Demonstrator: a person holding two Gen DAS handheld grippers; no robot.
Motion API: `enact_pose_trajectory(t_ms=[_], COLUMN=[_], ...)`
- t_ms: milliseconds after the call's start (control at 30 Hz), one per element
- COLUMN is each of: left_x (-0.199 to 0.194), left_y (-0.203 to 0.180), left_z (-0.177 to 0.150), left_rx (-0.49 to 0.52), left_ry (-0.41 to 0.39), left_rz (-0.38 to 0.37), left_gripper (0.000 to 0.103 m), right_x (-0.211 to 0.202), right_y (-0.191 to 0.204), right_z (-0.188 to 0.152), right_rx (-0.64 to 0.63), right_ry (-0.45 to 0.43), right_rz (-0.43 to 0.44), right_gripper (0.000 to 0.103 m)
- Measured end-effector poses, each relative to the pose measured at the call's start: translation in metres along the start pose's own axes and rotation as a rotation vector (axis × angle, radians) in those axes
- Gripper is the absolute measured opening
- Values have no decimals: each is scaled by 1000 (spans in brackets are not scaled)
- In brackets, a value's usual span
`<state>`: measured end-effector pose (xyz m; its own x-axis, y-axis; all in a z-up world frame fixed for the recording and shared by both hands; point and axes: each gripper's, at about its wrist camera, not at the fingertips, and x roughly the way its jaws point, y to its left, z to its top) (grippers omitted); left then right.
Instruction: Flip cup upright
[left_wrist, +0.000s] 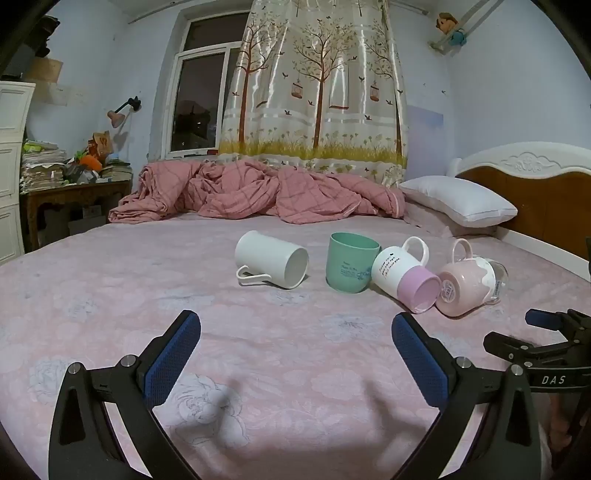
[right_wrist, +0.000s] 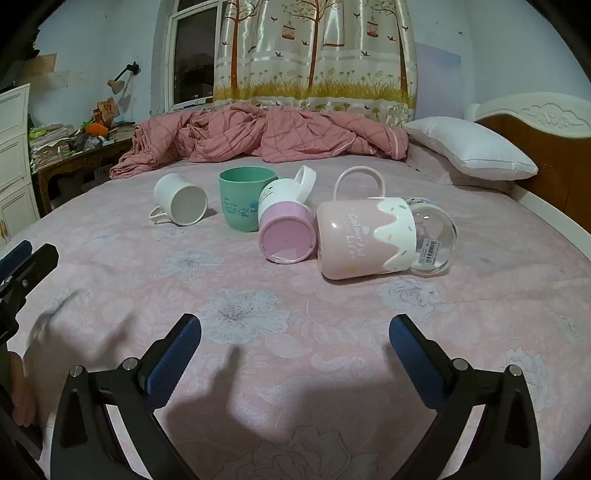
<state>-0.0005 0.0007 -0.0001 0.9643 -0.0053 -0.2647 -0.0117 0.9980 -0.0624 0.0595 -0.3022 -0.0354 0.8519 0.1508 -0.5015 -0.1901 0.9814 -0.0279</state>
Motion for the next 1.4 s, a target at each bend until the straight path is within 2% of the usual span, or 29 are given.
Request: enact_pose_trajectory(t_ms=[1400], left_x=[9], left_y=[-11], left_z=[-8], left_rx=[25], left_ry=[14], left_rz=[-14], left_gripper=[103], right_x=[0], right_y=[1], right_z=[1], right_rx=[0], right_ry=[5], right_rz=[-1], right_gripper=[103])
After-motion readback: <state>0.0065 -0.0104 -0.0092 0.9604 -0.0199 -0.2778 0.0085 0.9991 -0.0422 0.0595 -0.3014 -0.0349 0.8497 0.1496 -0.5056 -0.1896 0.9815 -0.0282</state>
